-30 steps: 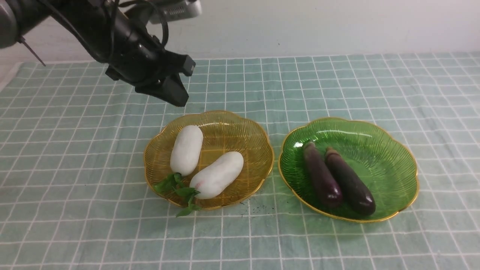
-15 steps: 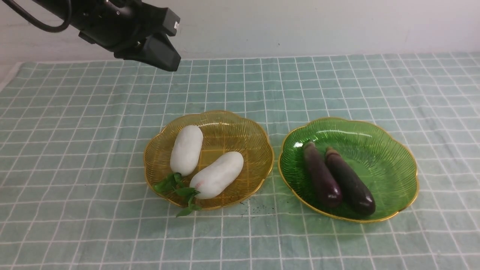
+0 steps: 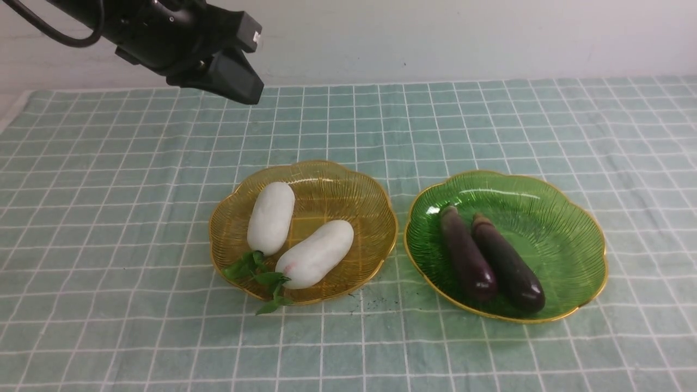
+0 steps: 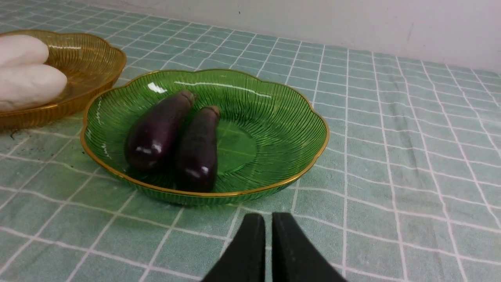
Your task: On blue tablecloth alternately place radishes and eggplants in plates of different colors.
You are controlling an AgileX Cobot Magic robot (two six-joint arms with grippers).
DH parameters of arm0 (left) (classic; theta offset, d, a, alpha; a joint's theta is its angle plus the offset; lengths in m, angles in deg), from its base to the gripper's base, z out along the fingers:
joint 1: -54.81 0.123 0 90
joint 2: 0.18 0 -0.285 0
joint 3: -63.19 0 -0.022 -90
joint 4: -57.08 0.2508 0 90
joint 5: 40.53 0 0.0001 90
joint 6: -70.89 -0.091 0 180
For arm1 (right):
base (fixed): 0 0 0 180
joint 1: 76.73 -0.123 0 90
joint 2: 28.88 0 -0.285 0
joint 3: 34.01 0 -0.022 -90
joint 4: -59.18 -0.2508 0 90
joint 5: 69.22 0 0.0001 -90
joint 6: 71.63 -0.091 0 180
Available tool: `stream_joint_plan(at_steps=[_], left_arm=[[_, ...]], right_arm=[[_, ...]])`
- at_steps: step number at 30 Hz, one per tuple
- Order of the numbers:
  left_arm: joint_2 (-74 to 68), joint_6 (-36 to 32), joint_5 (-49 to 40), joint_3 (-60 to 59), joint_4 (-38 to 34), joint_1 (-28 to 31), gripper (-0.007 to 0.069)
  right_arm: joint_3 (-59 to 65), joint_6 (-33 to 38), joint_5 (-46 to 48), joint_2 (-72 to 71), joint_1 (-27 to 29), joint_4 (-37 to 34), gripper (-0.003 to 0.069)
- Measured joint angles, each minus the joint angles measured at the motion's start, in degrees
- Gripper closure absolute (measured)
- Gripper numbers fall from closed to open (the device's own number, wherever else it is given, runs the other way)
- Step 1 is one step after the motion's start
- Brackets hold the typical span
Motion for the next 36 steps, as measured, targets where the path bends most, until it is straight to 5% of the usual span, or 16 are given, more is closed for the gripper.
stream_joint_plan(at_steps=[28,36], left_arm=[[23.9,0.0,-0.5,-0.6,2.9,0.0,0.0632],[41.2,-0.1,-0.8,-16.7,9.9,0.0,0.0632]], right_arm=[[0.0,0.7,0.0,0.0,4.2,0.1,0.0636],[0.0,0.9,0.0,0.0,4.2,0.1,0.0636]])
